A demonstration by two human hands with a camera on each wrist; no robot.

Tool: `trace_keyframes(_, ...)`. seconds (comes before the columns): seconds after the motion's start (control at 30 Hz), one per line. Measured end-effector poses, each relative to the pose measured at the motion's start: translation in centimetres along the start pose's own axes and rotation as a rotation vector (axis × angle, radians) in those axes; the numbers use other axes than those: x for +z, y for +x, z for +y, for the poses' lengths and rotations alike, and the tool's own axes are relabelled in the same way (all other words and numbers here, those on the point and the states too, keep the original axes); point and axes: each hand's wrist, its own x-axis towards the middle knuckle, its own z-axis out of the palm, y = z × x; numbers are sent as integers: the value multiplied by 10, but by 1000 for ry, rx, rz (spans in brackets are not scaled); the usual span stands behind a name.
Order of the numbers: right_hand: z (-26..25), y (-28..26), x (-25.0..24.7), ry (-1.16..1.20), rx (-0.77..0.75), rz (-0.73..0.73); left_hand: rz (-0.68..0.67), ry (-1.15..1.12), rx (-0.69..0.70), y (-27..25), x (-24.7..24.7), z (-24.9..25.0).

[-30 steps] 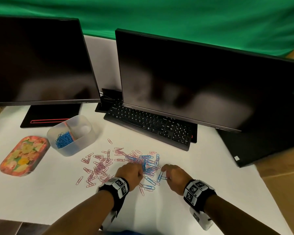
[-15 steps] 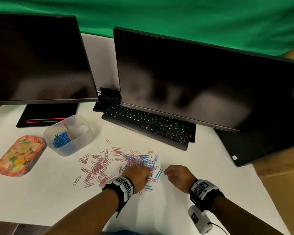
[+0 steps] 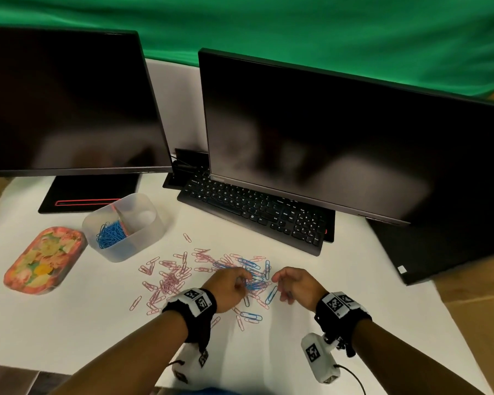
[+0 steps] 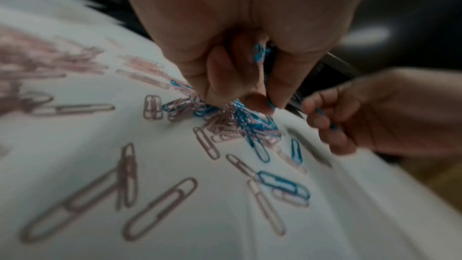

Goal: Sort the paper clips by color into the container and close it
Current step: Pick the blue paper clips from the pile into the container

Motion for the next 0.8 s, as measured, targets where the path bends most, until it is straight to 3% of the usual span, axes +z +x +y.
trace_keyframes(0.17, 7, -6, 5, -772, -274, -9, -155, -684, -267, -3, -10, 9)
trace_keyframes(0.27, 15, -9, 7, -923, -321, -19, -192, -911, -323, -2, -11, 8)
trace_keyframes(0.37, 17, -8, 7, -975, -379, 9, -205, -962, -361, -1, -11, 8)
trace_keyframes(0.43, 18, -9, 8, -1000, -380, -13, -194, -781, -353, -1, -9, 9)
trace_keyframes(0.47, 18, -9, 7, -998, -374, -17, -187, -585, -308, 0, -6, 9)
trace_keyframes(0.53, 18, -8, 7, -956, -346, 1, -161, -77, -134, -1, 1, 7)
trace_keyframes(0.6, 17, -9, 6, -874, -324, 49, -131, 262, 25, -5, 8, 5)
trace_keyframes(0.7, 16, -12, 7, -788, -308, 96, -105, 476, 140, -8, 15, 2)
trace_keyframes(0.8, 16, -14, 8, -755, -313, 114, -130, 576, 156, -6, 18, 3)
